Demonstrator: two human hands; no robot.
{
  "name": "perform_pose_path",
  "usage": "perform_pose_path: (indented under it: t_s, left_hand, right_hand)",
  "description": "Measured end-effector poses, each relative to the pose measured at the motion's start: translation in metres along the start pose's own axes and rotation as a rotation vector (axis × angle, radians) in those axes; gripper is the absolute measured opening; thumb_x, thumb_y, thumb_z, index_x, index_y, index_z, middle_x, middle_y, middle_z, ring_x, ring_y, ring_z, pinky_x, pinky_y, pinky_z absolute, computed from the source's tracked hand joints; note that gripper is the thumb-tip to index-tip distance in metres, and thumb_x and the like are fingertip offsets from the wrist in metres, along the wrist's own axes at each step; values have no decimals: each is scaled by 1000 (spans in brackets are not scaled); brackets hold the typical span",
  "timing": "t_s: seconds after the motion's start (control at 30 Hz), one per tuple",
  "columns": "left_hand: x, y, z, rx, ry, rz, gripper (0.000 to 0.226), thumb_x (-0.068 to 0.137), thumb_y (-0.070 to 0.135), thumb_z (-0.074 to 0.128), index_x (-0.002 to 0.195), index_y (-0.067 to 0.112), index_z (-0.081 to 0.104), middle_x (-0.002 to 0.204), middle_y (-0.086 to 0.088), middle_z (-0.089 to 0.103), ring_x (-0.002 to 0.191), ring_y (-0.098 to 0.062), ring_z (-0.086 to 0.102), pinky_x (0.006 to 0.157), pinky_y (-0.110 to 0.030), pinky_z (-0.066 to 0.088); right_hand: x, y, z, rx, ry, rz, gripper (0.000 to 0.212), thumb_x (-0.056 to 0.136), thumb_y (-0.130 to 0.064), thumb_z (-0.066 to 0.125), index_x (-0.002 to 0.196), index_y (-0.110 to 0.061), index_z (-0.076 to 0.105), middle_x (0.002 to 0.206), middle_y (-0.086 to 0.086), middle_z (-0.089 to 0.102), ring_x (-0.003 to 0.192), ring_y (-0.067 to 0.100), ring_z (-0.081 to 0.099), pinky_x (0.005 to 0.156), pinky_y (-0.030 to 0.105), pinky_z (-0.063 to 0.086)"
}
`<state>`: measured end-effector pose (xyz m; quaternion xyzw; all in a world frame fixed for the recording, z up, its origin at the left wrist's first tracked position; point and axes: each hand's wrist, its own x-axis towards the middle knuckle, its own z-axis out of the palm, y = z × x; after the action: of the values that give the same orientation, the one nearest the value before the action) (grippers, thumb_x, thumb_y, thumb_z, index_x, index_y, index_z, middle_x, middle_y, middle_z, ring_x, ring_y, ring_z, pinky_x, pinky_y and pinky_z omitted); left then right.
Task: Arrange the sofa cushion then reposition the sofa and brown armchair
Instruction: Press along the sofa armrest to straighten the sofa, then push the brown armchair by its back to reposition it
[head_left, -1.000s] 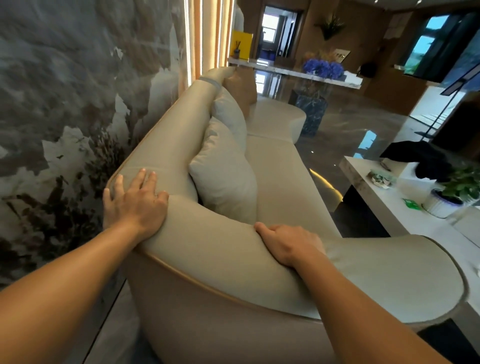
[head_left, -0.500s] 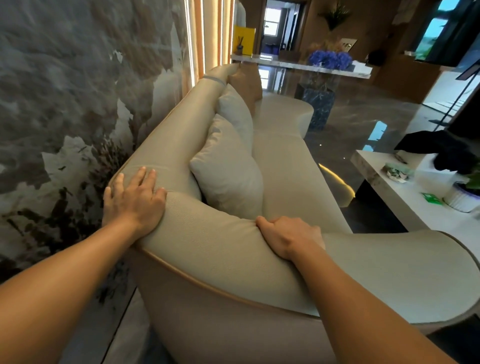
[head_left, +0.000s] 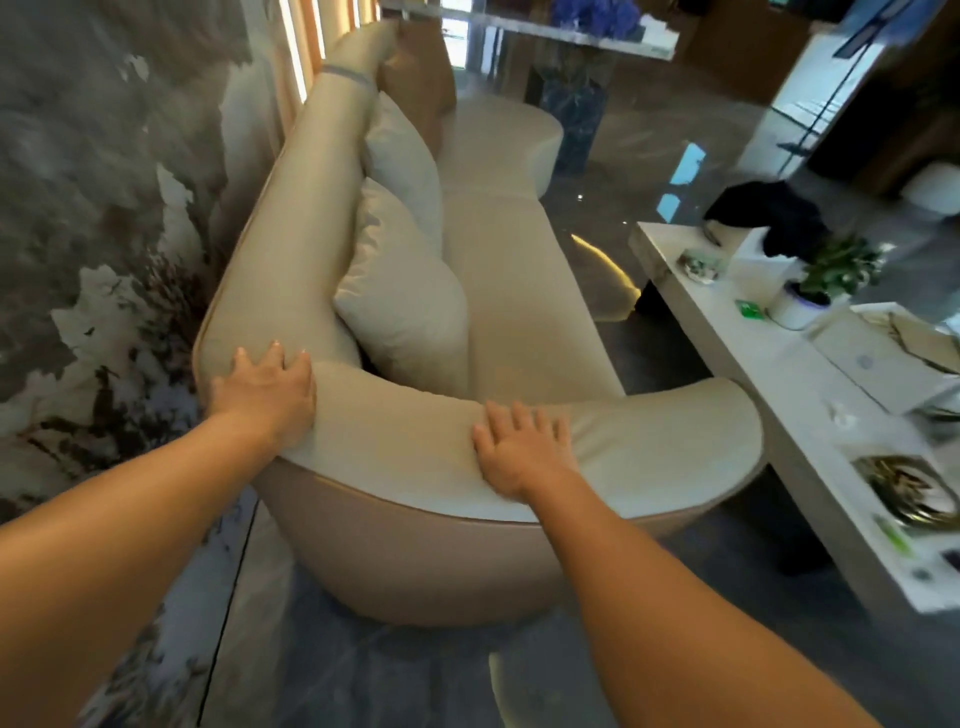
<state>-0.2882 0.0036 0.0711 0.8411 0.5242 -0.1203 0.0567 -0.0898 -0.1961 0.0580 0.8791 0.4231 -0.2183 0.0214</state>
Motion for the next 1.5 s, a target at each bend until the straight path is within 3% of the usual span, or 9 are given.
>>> perform_pose_path:
  t_s: [0.13, 0.3, 0.53, 0.73, 0.87, 1.03, 1.2, 1.33, 1.5]
  left_hand:
    - [-62, 14, -39, 215, -195, 290, 45, 98, 35, 33, 137, 17, 42, 120, -8, 52, 102, -34, 54, 89, -43, 47]
    - [-196, 93, -75, 346, -424, 623, 53, 100, 47, 30, 138, 16, 49, 142, -8, 50, 124, -30, 50, 91, -36, 40]
    - [-390, 195, -121, 515, -256, 1018, 52, 96, 49, 31, 129, 17, 56, 131, -10, 58, 115, -31, 56, 94, -42, 48]
    - [-555, 261, -146, 517, -122, 1319, 40, 90, 60, 34, 98, 27, 55, 115, -10, 63, 95, -32, 60, 72, -37, 45]
    - [-647, 302, -139, 525, -125, 1518, 43, 88, 64, 32, 103, 29, 52, 109, -5, 64, 88, -29, 57, 76, -39, 49]
    - [-723, 358, -138, 485, -67, 1729, 64, 83, 68, 33, 132, 28, 42, 123, -5, 57, 106, -33, 60, 76, -42, 48]
    - [-758, 420, -137, 458, -53, 1842, 79, 83, 68, 44, 148, 27, 25, 148, -10, 37, 122, -37, 51, 82, -46, 48]
    - [-768, 458, -133, 550, -102, 1894, 88, 84, 65, 50, 154, 28, 12, 164, -10, 9, 140, -43, 28, 104, -52, 41]
    - [-764, 486, -109, 657, -151, 1970, 93, 85, 62, 53, 155, 36, -3, 165, -7, -4, 144, -44, 16, 109, -54, 36]
  right_hand:
    - [-65, 7, -22, 58, -142, -37, 64, 97, -46, 40, 157, -29, 23, 166, 8, 16, 151, 30, 17, 122, 47, 17]
    - [-190, 29, -70, 117, -190, 52, 40, 92, -32, 46, 125, -17, 63, 137, 16, 57, 123, 36, 53, 102, 44, 46]
    - [-435, 128, -87, 130, -122, 339, 38, 93, -37, 45, 121, -19, 65, 130, 12, 60, 119, 34, 55, 96, 46, 50]
    - [-679, 208, -70, 218, 3, 699, 37, 91, -39, 49, 123, -24, 61, 130, 10, 60, 115, 34, 59, 83, 39, 47]
    - [-794, 246, -44, 311, 57, 955, 44, 92, -39, 51, 132, -24, 55, 133, 8, 55, 122, 35, 53, 89, 41, 48]
    - [-848, 273, -19, 271, 227, 1080, 60, 91, -50, 55, 145, -28, 39, 145, 11, 36, 132, 38, 34, 101, 54, 40]
    - [-855, 286, 20, 238, 295, 1151, 79, 86, -75, 38, 152, -45, 7, 163, 4, 2, 147, 42, -1, 110, 75, 5]
    - [-855, 284, 40, 172, 350, 1179, 72, 87, -77, 19, 152, -50, 4, 165, 3, 8, 147, 38, -1, 111, 74, -6]
    - [-859, 285, 48, 159, 473, 1180, 70, 82, -73, 43, 145, -44, 41, 150, 8, 45, 137, 40, 33, 106, 80, 16]
